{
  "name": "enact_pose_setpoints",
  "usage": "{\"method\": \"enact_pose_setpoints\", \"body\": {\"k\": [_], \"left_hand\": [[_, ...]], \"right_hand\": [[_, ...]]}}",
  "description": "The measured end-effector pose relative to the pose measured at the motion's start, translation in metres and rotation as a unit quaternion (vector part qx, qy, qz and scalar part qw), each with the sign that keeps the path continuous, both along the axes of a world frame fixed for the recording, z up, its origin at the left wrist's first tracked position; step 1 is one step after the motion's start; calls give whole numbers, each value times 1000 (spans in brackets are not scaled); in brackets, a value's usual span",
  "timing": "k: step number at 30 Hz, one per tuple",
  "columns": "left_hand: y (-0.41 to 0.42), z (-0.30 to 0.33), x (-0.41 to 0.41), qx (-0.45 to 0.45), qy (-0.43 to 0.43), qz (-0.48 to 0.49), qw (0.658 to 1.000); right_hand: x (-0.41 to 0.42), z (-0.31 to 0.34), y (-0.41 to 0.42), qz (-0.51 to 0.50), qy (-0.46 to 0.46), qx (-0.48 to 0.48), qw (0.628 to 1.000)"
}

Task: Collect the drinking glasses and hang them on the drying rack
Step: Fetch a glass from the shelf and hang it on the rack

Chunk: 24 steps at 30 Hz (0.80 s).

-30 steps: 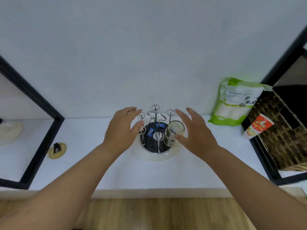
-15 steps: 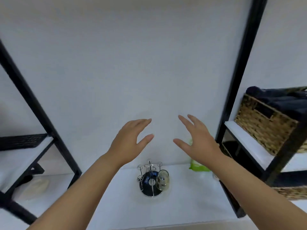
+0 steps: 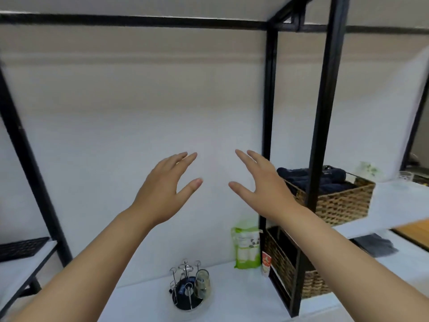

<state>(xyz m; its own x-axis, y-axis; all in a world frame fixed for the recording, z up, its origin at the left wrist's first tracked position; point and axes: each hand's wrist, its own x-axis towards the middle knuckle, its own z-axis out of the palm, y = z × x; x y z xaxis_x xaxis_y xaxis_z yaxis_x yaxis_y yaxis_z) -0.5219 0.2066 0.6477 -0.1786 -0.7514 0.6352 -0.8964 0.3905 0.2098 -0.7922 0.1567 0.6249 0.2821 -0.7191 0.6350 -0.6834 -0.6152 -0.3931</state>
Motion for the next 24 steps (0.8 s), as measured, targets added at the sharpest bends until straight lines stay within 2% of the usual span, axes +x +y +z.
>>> {"method": "enact_pose_setpoints", "body": {"k": [12,24], "left_hand": [[41,-17,-125,41,43,-99,993],[-10,-30,-337,73,55,-191,977]], "right_hand": [[-117,-8,89,-88,-15,29,996],[-329,-24,77,-163,-37,42,985]]}}
